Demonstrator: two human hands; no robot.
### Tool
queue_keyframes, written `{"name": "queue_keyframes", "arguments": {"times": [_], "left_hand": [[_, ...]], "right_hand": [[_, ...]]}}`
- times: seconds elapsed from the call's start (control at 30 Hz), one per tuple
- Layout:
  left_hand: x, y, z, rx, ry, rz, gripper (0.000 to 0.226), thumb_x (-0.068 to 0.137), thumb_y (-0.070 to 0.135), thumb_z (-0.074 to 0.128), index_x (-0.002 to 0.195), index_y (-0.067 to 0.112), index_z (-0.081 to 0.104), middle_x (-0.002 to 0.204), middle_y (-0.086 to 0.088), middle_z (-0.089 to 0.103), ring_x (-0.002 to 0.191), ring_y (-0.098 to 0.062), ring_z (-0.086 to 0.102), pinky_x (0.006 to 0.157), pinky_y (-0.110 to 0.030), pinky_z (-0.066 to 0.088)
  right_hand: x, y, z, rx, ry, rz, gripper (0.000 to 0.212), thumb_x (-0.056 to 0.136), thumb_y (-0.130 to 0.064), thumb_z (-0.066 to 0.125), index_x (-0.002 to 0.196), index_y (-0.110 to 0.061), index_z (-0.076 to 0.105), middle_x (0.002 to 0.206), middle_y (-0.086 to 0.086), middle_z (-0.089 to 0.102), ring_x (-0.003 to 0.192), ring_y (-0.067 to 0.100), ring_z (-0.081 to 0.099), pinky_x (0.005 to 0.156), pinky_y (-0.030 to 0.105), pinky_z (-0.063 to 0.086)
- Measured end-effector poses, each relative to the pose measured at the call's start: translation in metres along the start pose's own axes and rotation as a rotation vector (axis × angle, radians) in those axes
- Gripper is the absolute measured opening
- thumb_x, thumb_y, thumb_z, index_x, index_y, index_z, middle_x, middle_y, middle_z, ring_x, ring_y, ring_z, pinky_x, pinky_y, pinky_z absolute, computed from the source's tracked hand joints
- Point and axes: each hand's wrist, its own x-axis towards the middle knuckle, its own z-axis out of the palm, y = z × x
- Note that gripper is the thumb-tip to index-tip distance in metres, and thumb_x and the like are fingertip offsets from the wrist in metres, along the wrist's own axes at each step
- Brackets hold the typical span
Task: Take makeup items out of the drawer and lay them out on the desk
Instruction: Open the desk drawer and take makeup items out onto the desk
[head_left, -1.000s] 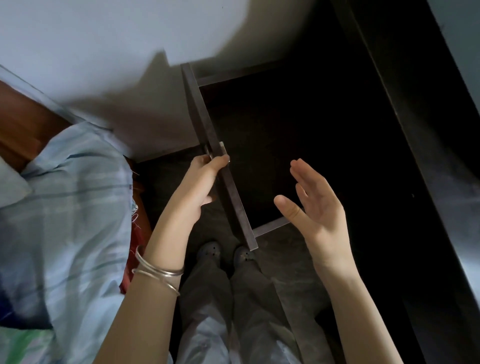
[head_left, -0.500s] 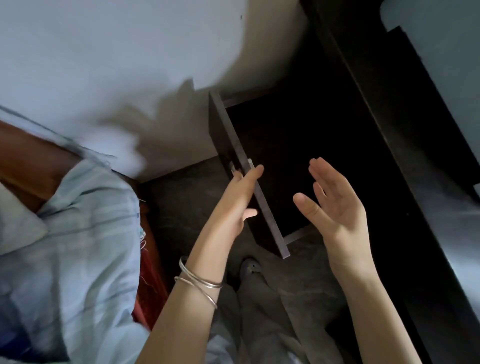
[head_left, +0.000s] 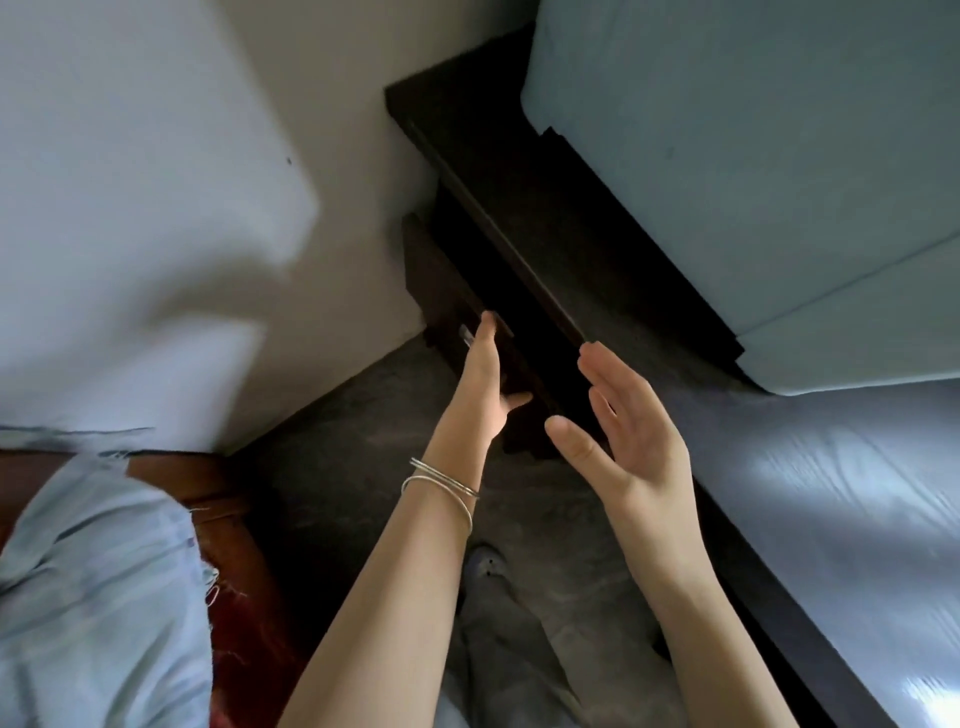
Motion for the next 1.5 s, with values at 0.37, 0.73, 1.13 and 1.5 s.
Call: {"name": "queue_keyframes", "arguments": {"times": [0.37,0.73,1.13,1.5], "left_hand": [[0.018,-0.003,0.029,0.045,-0.135,0.016,0.052,0.093,0.05,0.042,0.135,0.02,0.047,0.135,-0.01,0.051,0.126,-0.029,0.049,0.098,-0.044,0.045],[-0.083,-0.116,0.03,0.591,-0.282,-0.171,0.036,0.095,0.026,0.047,0.129,0.014,0.052,0.131,-0.008,0.056,0.112,-0.023,0.055,0.106,-0.043,0.034],[-0.19,-0.315,0.073,1.033,-0.534,-0.409,0.031,0.096,0.022,0.044,0.126,0.015,0.049,0.136,-0.006,0.052,0.123,-0.022,0.05,0.112,-0.043,0.032],[-0.251,-0.525,0.12,1.181,-0.571,-0.528,0.009,0.095,0.023,0.045,0.094,0.021,0.054,0.12,-0.005,0.057,0.107,-0.019,0.055,0.111,-0.044,0.034]], "right_hand": [[-0.017,-0.003,-0.023,0.035,0.219,0.04,0.065,0.076,-0.034,0.073,0.135,-0.028,0.048,0.136,-0.018,0.052,0.126,-0.007,0.045,0.112,0.027,0.034],[-0.116,0.013,-0.045,0.165,0.632,0.087,0.06,0.079,-0.019,0.073,0.134,-0.022,0.048,0.135,-0.011,0.054,0.127,-0.001,0.047,0.112,0.026,0.034],[-0.283,0.066,-0.139,0.25,1.036,0.207,0.06,0.074,-0.025,0.073,0.13,-0.026,0.049,0.133,-0.011,0.055,0.127,0.0,0.047,0.111,0.026,0.034],[-0.435,0.14,-0.269,0.259,1.177,0.284,0.057,0.079,-0.01,0.07,0.129,-0.025,0.047,0.134,-0.009,0.054,0.127,0.0,0.047,0.112,0.024,0.034]]}}
